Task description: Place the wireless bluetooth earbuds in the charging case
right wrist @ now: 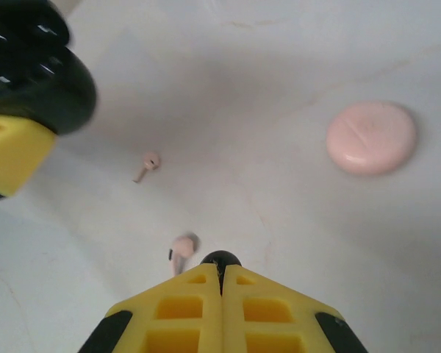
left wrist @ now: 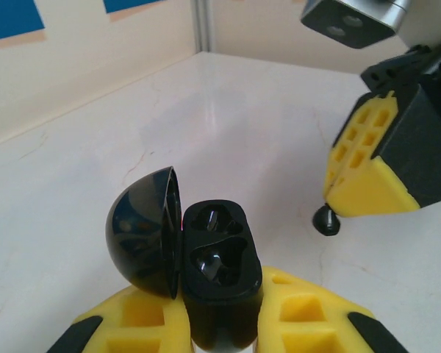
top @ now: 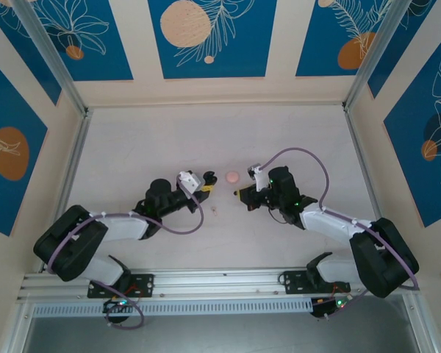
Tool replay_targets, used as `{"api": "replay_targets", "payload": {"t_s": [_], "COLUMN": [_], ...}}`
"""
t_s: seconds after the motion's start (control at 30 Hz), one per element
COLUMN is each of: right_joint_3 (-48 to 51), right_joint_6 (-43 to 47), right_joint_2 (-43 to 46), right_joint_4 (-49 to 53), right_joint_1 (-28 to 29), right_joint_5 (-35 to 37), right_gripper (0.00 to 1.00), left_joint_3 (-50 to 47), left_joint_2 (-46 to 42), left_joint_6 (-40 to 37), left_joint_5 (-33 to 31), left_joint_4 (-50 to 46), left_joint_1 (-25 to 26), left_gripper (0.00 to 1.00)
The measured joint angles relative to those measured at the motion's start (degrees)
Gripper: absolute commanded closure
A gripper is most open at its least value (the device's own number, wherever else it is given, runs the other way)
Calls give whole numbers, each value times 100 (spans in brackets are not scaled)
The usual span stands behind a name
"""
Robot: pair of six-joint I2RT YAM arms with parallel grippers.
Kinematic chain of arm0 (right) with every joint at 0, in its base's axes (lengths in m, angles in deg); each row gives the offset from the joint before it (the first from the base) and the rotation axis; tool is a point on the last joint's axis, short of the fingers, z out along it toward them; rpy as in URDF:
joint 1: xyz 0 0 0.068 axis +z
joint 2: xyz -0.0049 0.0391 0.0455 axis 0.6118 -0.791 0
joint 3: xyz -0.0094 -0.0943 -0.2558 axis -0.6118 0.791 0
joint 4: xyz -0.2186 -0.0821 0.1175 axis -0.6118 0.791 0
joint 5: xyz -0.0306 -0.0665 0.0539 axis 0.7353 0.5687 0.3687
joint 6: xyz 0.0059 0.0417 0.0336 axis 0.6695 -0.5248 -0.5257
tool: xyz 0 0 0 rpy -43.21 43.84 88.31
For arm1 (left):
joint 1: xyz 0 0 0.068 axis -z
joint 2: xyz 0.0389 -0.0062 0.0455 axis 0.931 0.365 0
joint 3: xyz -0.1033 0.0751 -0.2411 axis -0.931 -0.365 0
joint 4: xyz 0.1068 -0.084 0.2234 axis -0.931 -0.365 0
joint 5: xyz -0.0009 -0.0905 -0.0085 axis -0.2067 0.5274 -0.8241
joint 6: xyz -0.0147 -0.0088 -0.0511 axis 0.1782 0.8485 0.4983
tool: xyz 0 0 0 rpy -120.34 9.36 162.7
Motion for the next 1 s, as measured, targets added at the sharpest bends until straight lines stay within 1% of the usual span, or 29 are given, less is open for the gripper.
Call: {"api": "replay_targets", "payload": {"t_s": [0.27,0.57,0.73,0.87,1.0], "right_joint_3": [96,98,96,85,61], "right_joint_6": [-798,-1279,-1414,-1510,-1569], "right_joint_2": [-527,-850,-859,-846,-745], "right_joint_4": [149,509,544,625,1121], "right_joint_1": [286,546,647,691,713], "right_joint_5": [741,1200,1314,1377,1399], "right_gripper": [96,95,91,83,78], "left_joint_3": [0,0,0,0,-4], "left_joint_2": [-234,-428,-522,-566,-627], "left_joint_6": [-81,-96,-219,-302,-367], "left_joint_5": [-420,-656,-704,-704,-706], "left_joint_4": [-647,-990,-1113,-1250,-1366], "left_joint_1": [0,0,0,0,0], "left_gripper": [95,95,94,94,94]}}
